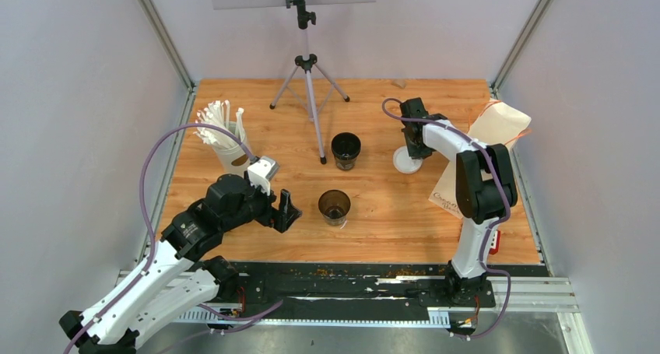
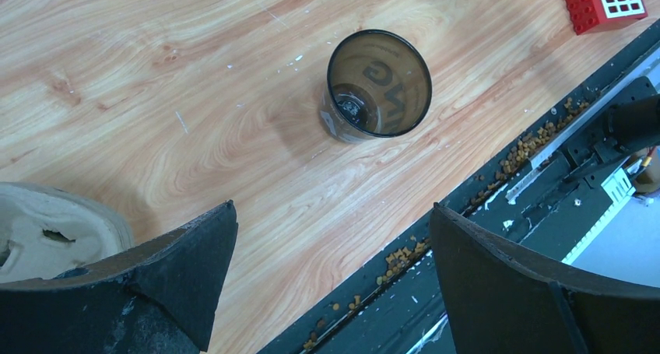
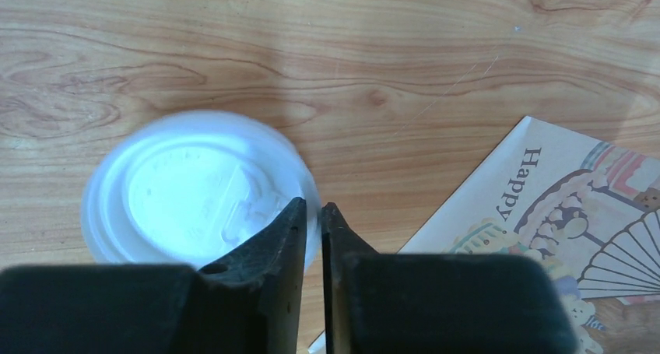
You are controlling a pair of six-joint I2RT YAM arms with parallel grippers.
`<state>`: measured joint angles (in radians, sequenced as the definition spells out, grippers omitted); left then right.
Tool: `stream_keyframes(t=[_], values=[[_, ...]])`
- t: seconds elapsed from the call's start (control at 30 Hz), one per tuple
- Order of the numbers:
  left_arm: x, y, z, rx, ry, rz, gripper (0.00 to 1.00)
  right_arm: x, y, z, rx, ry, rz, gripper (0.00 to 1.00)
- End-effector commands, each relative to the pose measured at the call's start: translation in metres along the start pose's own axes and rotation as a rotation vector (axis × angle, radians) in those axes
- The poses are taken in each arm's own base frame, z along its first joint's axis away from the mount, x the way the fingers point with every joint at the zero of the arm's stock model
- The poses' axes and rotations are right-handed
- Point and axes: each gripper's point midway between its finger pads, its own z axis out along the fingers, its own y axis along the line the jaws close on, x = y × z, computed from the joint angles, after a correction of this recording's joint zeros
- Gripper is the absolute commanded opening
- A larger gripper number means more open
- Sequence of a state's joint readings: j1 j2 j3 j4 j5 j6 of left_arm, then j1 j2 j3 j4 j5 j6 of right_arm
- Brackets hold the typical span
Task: Pack the takeout coffee
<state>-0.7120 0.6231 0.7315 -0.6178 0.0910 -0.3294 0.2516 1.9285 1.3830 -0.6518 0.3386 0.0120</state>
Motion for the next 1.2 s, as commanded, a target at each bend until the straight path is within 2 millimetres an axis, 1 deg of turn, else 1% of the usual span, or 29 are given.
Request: stream_keyframes(t=[0.0, 0.1, 0.13, 0.37, 0.47, 0.6, 0.7, 0.93, 1.17], values=[[-0.007, 0.0, 0.001, 0.001, -0.036, 0.029, 0.99, -0.02, -0.005, -0.01, -0.001, -0.053, 0.015, 0.1], [-0.007, 0.0, 0.001, 0.004, -0.037, 0.03, 0.97, -0.024, -0.008, -0.014, 0.008, -0.056, 0.017, 0.01], [-0.006, 0.0, 0.001, 0.004, -0.035, 0.029, 0.97, -0.025, -0.009, -0.016, 0.011, -0.054, 0.016, 0.0], [-0.006, 0.0, 0.002, 0.003, -0.031, 0.028, 0.97, -0.038, -0.012, -0.039, 0.002, -0.074, 0.027, 0.0], [-0.006, 0.0, 0.002, 0.004, -0.032, 0.028, 0.96, -0.042, -0.014, -0.045, 0.004, -0.071, 0.029, 0.0], [-0.006, 0.0, 0.002, 0.005, -0.032, 0.028, 0.96, -0.043, -0.012, -0.046, -0.006, -0.062, 0.028, 0.0], [-0.006, -0.001, 0.002, 0.008, -0.035, 0.029, 0.96, -0.04, -0.008, -0.045, -0.025, -0.047, 0.029, 0.05], [-0.006, -0.001, 0.002, 0.009, -0.035, 0.029, 0.96, -0.037, -0.009, -0.045, -0.022, -0.037, 0.023, 0.06], [-0.007, -0.001, 0.0, 0.01, -0.042, 0.029, 0.96, -0.031, -0.006, -0.034, -0.02, -0.012, 0.006, 0.1]])
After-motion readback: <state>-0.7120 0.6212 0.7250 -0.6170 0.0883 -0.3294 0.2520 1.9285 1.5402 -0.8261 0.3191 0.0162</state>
